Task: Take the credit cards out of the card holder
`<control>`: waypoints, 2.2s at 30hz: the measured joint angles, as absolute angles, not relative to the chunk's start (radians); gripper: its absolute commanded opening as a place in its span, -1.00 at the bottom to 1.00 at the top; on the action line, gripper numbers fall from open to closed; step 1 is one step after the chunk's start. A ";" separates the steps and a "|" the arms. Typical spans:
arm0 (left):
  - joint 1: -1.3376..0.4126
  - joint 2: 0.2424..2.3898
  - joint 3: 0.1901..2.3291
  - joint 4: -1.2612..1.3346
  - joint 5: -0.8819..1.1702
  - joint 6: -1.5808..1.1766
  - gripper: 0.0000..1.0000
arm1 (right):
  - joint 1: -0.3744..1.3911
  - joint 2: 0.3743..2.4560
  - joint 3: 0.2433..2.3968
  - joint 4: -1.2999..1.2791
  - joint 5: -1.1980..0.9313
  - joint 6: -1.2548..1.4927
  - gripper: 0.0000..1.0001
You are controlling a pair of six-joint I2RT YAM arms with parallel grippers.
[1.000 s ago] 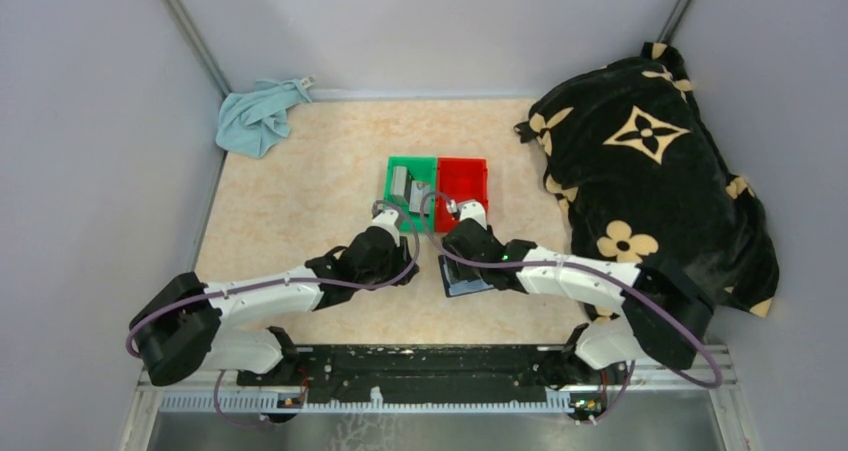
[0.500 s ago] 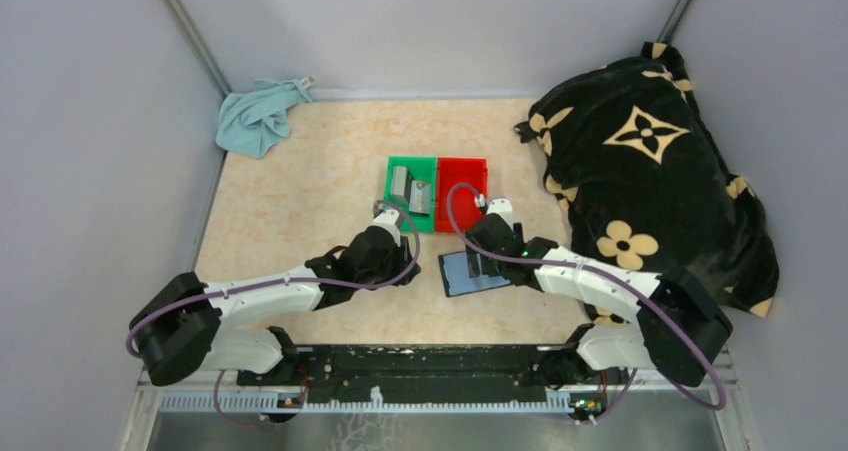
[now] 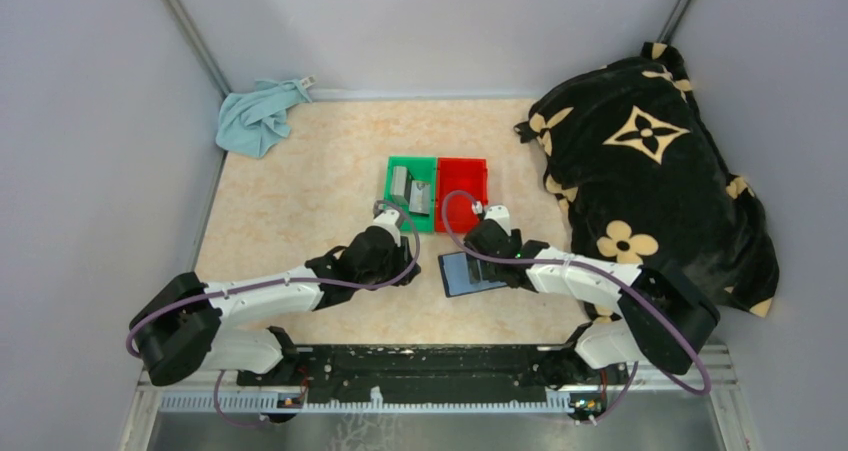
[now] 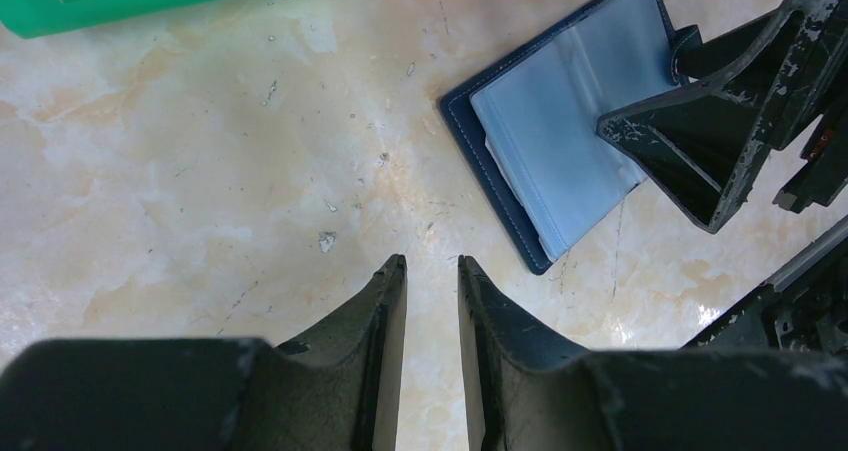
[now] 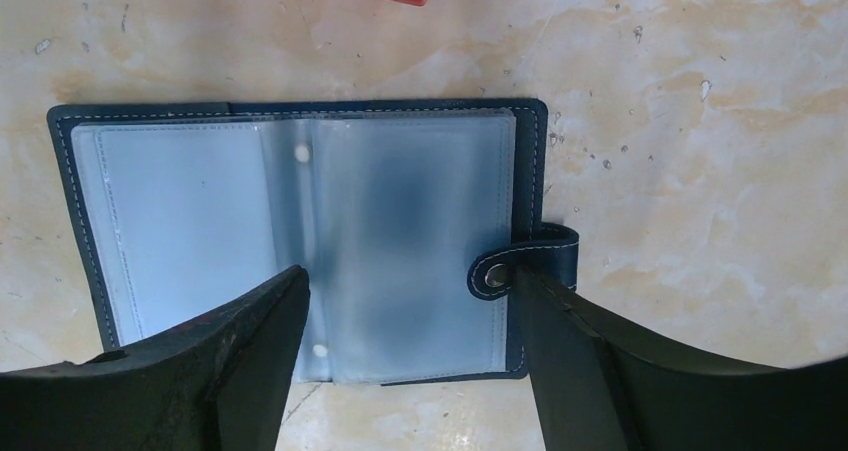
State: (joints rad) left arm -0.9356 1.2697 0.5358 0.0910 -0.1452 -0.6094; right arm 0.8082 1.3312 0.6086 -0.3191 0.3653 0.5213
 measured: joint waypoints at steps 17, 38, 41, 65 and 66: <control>-0.936 1.284 0.536 0.097 -0.137 -0.609 -0.37 | 0.802 1.345 0.597 -0.231 0.363 0.524 -0.02; -0.936 1.278 0.522 0.097 -0.138 -0.609 -0.38 | 0.794 1.378 0.664 -0.322 0.314 0.474 0.28; -0.936 1.275 0.516 0.097 -0.138 -0.609 -0.38 | 0.793 1.379 0.664 -0.318 0.292 0.474 0.03; -0.936 1.235 0.513 0.098 -0.133 -0.620 0.06 | 0.789 1.214 0.622 -0.317 0.235 0.517 0.28; -0.936 1.226 0.513 0.098 -0.133 -0.621 0.19 | 0.789 1.203 0.622 -0.322 0.239 0.518 0.27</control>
State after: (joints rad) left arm -0.9356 1.2259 0.5125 0.0982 -0.1329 -0.6209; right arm 0.7887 1.2030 0.6220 -0.3218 0.2386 0.5182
